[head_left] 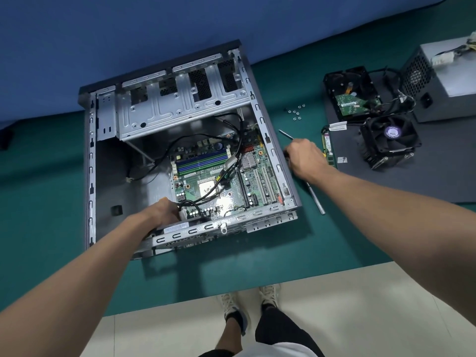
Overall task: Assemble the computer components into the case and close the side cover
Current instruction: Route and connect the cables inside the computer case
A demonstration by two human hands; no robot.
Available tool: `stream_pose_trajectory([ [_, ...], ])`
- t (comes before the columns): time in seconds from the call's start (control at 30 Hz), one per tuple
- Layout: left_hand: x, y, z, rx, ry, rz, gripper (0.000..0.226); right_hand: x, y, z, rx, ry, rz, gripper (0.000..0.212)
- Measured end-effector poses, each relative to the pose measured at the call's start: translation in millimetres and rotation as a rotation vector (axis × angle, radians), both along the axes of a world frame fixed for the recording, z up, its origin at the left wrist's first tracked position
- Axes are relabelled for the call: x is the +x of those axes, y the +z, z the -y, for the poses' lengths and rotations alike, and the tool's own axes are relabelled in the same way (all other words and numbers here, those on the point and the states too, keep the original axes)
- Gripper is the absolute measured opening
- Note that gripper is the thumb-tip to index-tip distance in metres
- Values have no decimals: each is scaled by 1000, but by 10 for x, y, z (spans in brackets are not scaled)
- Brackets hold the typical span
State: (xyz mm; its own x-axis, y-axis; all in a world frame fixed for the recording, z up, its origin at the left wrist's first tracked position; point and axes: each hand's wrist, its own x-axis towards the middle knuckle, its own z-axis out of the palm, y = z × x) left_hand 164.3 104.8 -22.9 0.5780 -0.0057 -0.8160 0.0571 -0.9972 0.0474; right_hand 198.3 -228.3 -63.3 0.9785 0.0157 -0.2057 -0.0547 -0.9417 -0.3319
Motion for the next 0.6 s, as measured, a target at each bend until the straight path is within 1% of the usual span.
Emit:
stream_pose_trajectory([
  [0.13,-9,6,-6,-9,12,-3,28,-12,28,-46,-16,34,-22,17],
  [0.2,-12,14,1,-16,22,-7,29,-11,54,-38,19,-12,-49,19],
  [0.37,-13,37,29,-11,28,-34,33,-183,199,66,323,-314,-26,25],
  [0.43,-18,57,50,-10,12,-29,30,-361,287,118,409,-431,-28,18],
  [0.53,-25,89,67,1,-2,-21,28,-662,420,153,589,-605,-58,9],
  [0.6,-22,93,64,-10,-9,-19,28,-861,490,156,672,-691,-63,5],
])
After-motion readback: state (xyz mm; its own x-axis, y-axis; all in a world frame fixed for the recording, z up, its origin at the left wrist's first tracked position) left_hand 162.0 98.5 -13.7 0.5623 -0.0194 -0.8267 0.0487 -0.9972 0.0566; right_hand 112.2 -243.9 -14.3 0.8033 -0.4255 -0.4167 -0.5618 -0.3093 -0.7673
